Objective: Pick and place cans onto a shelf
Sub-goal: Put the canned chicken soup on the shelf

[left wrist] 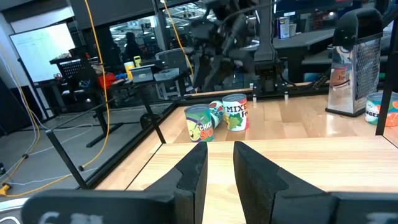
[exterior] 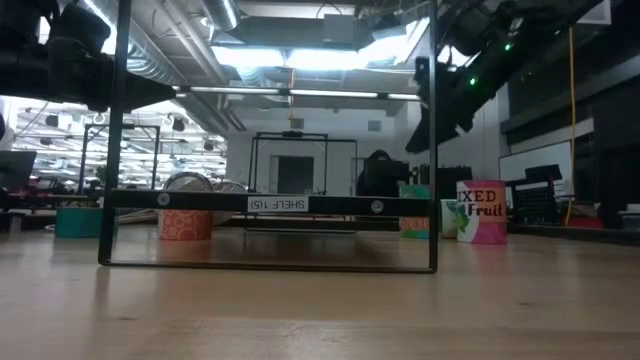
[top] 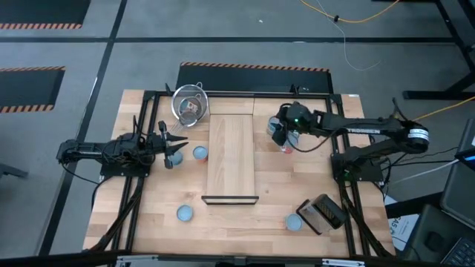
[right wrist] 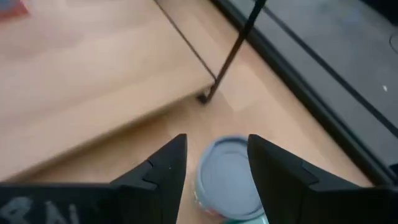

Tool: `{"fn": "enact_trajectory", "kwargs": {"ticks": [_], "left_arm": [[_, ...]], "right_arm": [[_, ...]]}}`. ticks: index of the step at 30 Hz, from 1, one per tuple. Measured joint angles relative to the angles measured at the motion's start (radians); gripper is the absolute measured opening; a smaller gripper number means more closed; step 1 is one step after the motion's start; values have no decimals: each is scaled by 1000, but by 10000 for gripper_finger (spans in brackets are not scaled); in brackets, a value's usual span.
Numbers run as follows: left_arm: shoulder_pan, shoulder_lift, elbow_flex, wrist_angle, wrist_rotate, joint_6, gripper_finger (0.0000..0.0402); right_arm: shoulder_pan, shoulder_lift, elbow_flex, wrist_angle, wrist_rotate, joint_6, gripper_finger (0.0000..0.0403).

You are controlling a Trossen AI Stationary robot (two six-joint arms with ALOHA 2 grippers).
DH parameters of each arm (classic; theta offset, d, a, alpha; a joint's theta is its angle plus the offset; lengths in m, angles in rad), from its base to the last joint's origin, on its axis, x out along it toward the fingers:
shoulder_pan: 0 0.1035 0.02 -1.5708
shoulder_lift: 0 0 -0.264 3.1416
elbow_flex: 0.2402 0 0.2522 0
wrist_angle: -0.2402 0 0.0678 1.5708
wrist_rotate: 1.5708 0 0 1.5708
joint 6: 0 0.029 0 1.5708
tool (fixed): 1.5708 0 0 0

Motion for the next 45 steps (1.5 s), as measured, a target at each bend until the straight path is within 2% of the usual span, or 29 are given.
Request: {"fn": "enact_trajectory", "kwargs": {"ticks": [5, 23, 41, 45], "left_arm": [[0, 0, 0, 0, 0, 0, 72], [0, 0, 0, 0, 0, 0, 72], [0, 0, 0, 0, 0, 0, 72], [0, 0, 0, 0, 0, 0, 72]], "right_arm": [[-4, 68, 0, 0, -42, 0, 174], [-38, 171, 1, 7, -33, -18, 169], [-42, 170, 1, 11, -42, -18, 15], [-42, 170, 2, 11, -43, -18, 13]]}}
